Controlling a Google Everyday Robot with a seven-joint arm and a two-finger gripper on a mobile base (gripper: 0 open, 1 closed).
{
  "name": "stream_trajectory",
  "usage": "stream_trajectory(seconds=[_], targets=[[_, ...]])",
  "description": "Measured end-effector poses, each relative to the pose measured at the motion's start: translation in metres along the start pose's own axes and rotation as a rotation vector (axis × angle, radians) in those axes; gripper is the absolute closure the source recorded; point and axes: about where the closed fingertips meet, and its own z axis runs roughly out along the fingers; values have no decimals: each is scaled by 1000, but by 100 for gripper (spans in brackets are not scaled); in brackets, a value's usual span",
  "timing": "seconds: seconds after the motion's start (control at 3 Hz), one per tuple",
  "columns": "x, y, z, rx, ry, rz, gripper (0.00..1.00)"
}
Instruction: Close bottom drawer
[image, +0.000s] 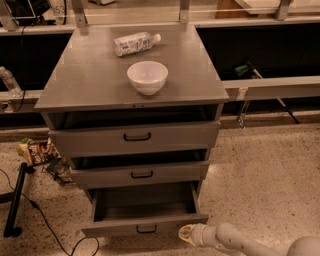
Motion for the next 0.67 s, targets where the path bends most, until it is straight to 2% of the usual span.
stream_trajectory(seconds=[0.33,0.67], targets=[[-16,-23,-4,85,-38,-58,100],[-33,-40,-3,129,-70,-92,100]])
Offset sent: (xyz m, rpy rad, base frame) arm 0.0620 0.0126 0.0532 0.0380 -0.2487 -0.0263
